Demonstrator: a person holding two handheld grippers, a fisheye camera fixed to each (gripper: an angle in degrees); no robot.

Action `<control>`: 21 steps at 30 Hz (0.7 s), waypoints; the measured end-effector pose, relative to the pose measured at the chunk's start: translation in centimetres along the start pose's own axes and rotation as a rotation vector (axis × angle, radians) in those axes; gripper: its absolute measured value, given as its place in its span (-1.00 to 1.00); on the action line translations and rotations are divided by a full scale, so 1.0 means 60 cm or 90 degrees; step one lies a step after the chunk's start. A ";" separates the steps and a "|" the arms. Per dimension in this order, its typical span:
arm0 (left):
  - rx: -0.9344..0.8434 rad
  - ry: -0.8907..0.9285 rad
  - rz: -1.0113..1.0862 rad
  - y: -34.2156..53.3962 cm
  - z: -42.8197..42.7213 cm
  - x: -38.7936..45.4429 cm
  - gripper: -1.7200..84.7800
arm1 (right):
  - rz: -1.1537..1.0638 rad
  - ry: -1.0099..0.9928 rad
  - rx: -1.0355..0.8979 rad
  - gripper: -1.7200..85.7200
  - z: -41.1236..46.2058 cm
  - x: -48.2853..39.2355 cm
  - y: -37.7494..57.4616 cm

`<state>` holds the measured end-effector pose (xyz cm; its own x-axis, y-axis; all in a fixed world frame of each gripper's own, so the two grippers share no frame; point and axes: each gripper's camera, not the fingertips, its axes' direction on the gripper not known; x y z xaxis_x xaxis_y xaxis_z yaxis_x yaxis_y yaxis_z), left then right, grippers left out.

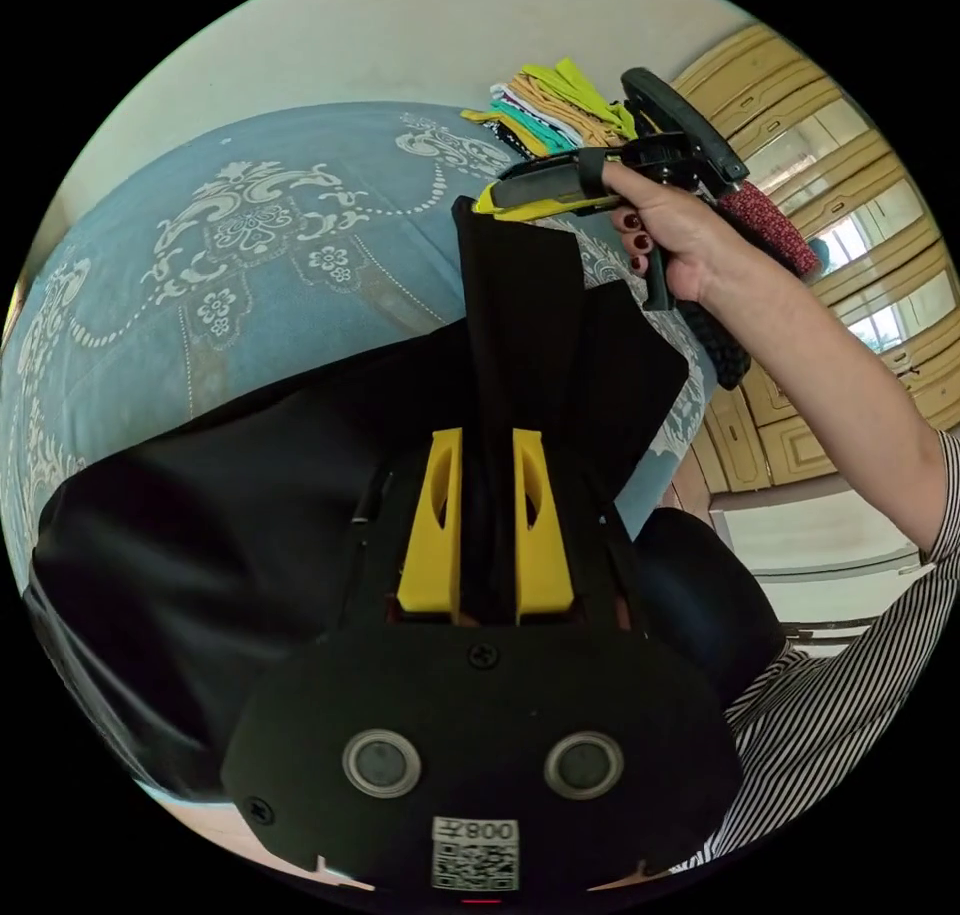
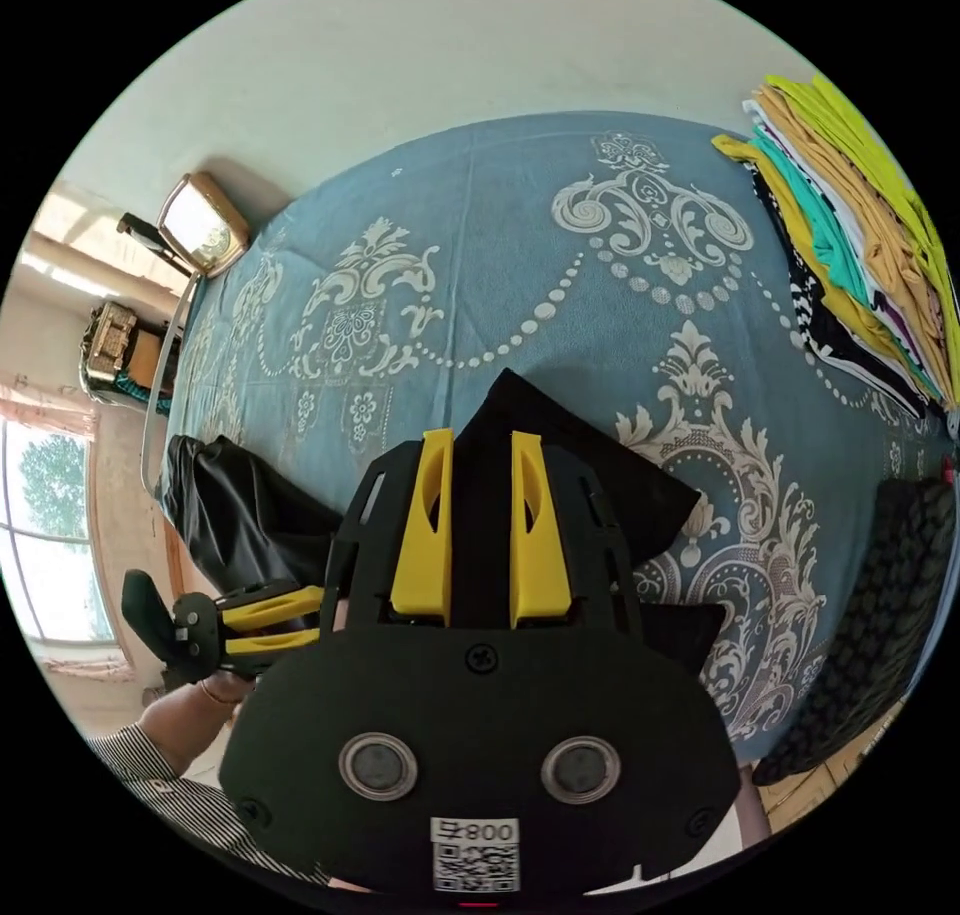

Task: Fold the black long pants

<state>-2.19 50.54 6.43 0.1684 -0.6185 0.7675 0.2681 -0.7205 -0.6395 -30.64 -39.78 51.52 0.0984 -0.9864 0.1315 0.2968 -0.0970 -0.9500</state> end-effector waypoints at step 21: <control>0.109 -0.009 0.117 -0.120 -0.141 0.170 -0.93 | 0.032 -0.305 0.204 -0.94 -0.233 0.315 0.257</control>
<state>-10.42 46.78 18.53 0.2427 -0.7284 0.6408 0.3889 -0.5321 -0.7521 -37.47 -61.80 35.38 0.5165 -0.8119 0.2722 0.5457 0.0672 -0.8353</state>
